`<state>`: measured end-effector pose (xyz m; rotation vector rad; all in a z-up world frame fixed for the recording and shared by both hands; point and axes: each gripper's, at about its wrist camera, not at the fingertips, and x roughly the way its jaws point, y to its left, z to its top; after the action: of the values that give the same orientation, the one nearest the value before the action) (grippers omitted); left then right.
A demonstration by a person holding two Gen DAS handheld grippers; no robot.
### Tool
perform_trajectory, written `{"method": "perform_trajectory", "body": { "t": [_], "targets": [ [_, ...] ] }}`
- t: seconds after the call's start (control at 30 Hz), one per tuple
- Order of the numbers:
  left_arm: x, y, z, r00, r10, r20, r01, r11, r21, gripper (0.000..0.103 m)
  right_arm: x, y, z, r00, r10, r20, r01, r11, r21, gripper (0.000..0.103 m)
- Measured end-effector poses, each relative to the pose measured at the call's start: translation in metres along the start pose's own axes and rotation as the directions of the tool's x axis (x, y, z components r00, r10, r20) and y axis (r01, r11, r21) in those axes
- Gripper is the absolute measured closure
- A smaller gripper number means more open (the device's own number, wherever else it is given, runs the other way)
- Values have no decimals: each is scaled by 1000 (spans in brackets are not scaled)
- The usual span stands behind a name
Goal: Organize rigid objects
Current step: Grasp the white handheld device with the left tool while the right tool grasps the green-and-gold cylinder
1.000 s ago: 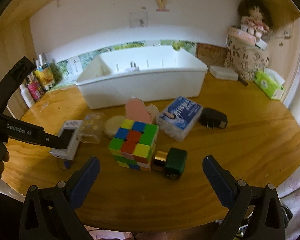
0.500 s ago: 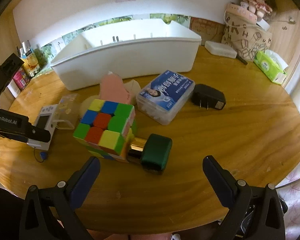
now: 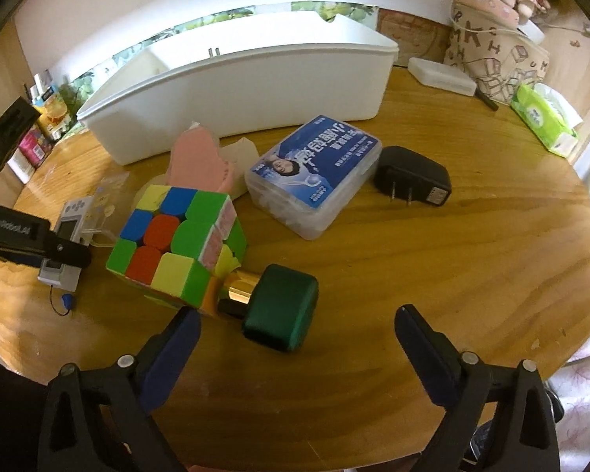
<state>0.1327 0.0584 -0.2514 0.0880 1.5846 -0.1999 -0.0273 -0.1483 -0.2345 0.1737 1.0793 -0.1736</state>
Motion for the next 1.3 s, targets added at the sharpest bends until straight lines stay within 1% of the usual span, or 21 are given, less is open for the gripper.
{"method": "perform_trajectory", "body": {
  "t": [0.07, 0.1, 0.2, 0.33, 0.37, 0.4, 0.43, 0.47, 0.5, 0.53, 0.6, 0.8, 1.3],
  "targets": [
    [2, -2, 5, 1000, 17, 3, -17, 1000, -1, 18, 2, 0, 1, 1000, 14, -4, -14, 1000, -5, 8],
    [1, -12, 15, 1000, 28, 5, -28, 1000, -2, 21, 3, 0, 1, 1000, 25, -7, -25, 1000, -8, 12],
    [-1, -12, 21, 999, 50, 13, -50, 999, -2, 27, 7, 0, 1, 998, 61, -22, -62, 998, -12, 21],
    [-1, -13, 27, 998, 59, 21, -59, 998, -6, 32, 11, 1, 2, 995, 89, -33, -90, 996, -20, 27],
    [-2, -13, 28, 998, 57, 24, -57, 998, -4, 33, 11, 2, 1, 995, 98, -34, -99, 995, -23, 31],
    [-2, -14, 29, 998, 55, 27, -55, 998, 0, 35, 11, 2, 1, 994, 102, -34, -103, 994, -27, 33],
    [-2, -14, 28, 998, 54, 29, -55, 999, 3, 36, 11, 3, 1, 994, 102, -30, -103, 994, -33, 34],
    [-5, -17, 18, 998, 55, 34, -55, 998, 8, 40, 11, 3, 1, 994, 105, -29, -106, 994, -37, 37],
    [-6, -18, 18, 998, 51, 38, -52, 999, 12, 42, 10, 4, 0, 994, 109, -24, -110, 993, -38, 40],
    [-7, -19, 18, 998, 58, 39, -59, 998, 16, 42, 10, 4, 0, 993, 112, -23, -113, 993, -41, 42],
    [-9, -23, 13, 997, 62, 41, -62, 998, 16, 42, 10, 5, 0, 994, 106, -21, -106, 993, -46, 50],
    [-9, -24, 14, 997, 60, 44, -61, 998, 27, 42, 9, 6, -1, 994, 103, -20, -104, 994, -45, 50],
    [6, -18, -11, 998, 51, 45, -55, 995, 79, 42, 2, 16, -11, 997, 63, -33, -65, 997, -38, 51]
  ]
}}
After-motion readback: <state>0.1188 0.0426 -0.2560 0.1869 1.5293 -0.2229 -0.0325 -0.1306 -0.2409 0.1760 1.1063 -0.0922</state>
